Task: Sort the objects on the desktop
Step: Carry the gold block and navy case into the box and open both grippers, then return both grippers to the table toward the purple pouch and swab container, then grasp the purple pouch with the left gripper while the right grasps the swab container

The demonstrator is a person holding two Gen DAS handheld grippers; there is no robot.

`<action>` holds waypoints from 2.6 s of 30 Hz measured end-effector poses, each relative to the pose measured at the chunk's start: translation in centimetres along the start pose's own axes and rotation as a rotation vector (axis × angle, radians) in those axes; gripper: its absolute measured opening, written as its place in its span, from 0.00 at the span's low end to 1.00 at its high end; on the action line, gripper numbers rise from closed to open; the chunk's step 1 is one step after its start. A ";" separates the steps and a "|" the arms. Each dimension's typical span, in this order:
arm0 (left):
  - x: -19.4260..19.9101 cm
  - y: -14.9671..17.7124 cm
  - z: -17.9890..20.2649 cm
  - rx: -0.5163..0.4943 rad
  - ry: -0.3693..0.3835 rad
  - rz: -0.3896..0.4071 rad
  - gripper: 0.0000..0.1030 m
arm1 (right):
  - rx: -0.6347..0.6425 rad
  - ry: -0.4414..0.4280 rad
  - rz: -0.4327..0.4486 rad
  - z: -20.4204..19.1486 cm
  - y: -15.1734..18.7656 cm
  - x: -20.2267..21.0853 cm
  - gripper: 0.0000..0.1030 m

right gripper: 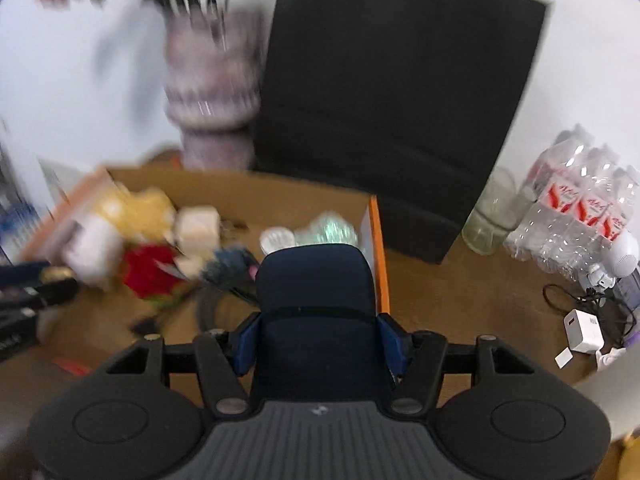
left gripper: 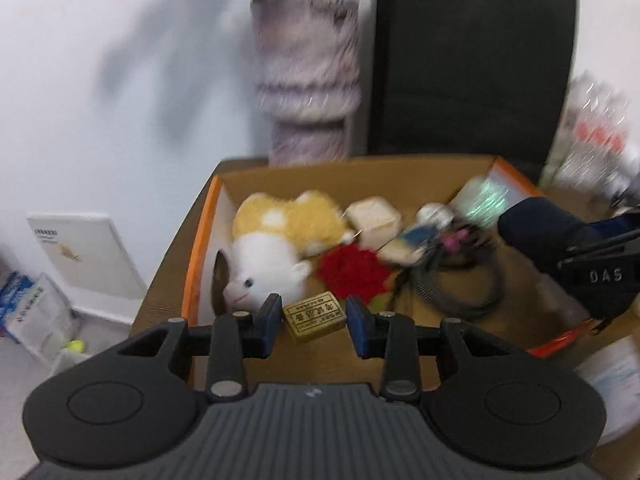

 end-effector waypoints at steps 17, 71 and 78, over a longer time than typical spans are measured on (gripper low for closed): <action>0.3 -0.8 -1.1 0.052 0.028 -0.004 0.74 | -0.112 -0.119 -0.104 -2.3 0.5 -4.6 0.63; 16.0 21.7 9.6 -0.041 0.042 0.123 0.84 | -0.135 -0.242 0.177 -1.8 28.1 15.8 0.98; 13.2 19.7 8.6 0.013 0.051 0.107 0.80 | -0.142 -0.210 0.182 -1.2 26.7 15.3 0.98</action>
Point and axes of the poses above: each gripper's, at about its wrist camera, not at the fingertips, and x roughly against the way its jaws point, z to its right, y to its underside, the point moved 9 cm from there along -x, roughly the way its jaws point, and after that the axes turned 12 degrees about y, right-handed, at the moved point
